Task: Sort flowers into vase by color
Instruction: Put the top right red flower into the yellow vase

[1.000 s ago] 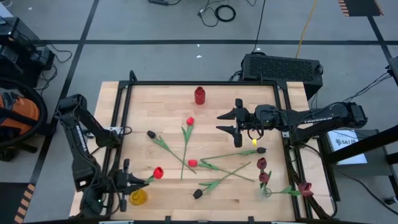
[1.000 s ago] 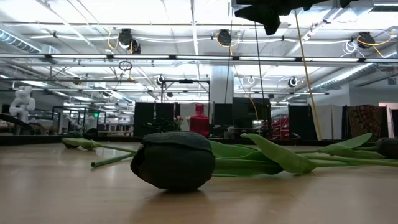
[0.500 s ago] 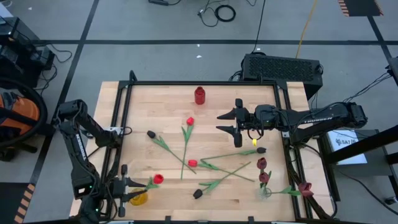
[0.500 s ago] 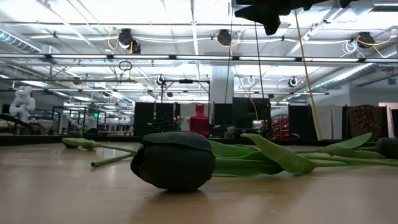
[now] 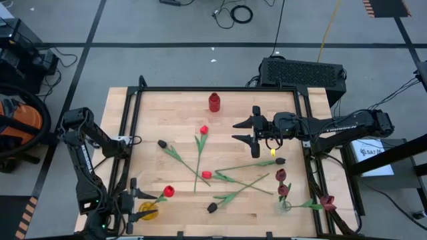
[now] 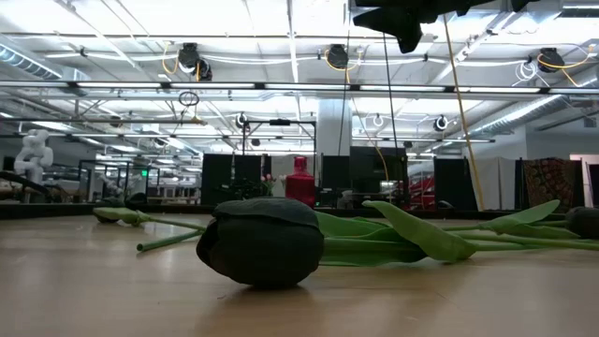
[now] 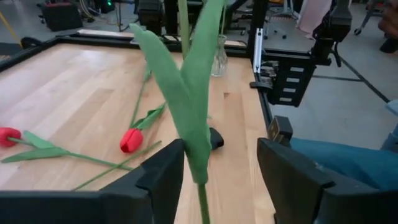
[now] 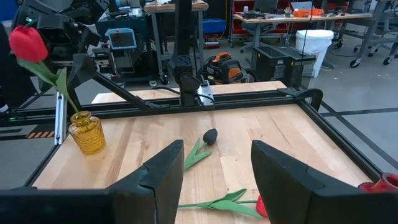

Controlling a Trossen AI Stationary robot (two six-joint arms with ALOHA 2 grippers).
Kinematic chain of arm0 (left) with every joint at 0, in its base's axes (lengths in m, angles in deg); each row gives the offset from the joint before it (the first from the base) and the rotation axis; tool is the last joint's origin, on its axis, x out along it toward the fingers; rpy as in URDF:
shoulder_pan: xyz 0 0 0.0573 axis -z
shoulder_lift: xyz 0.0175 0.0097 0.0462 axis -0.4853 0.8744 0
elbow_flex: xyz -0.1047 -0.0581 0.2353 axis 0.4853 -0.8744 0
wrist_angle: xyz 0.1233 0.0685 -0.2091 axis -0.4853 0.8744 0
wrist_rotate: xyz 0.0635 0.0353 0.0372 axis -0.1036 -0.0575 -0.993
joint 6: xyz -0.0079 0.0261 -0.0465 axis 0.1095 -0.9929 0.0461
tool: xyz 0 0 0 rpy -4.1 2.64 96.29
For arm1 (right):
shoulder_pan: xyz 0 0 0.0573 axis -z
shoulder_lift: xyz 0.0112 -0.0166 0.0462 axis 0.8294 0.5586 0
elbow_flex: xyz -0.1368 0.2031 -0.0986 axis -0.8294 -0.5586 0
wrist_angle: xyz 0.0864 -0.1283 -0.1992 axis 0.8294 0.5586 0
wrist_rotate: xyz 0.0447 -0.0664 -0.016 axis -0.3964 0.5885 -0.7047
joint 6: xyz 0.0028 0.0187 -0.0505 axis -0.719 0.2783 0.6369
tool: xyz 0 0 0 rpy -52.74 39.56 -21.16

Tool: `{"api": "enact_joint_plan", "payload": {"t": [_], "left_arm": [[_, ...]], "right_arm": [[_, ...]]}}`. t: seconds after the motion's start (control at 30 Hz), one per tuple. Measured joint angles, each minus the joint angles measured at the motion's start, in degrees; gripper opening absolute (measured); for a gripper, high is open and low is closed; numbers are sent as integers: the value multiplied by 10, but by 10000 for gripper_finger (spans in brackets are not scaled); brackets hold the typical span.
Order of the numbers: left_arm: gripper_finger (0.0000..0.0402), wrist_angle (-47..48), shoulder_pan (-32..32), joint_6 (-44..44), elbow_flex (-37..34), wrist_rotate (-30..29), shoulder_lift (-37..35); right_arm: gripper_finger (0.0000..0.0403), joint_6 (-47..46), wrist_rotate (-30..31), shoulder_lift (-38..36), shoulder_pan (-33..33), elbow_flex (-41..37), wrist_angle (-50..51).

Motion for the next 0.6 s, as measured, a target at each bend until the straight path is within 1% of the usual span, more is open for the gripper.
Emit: {"api": "enact_joint_plan", "payload": {"t": [0.1,0.37,0.6], "left_arm": [[184,0,-1,0,0,1,0],[88,1,-9,2,0,34,0],[19,2,-7,-1,0,40,0]], "right_arm": [[180,0,0,0,0,0,0],[180,0,-1,0,0,0,0],[180,0,-1,0,0,0,0]]}}
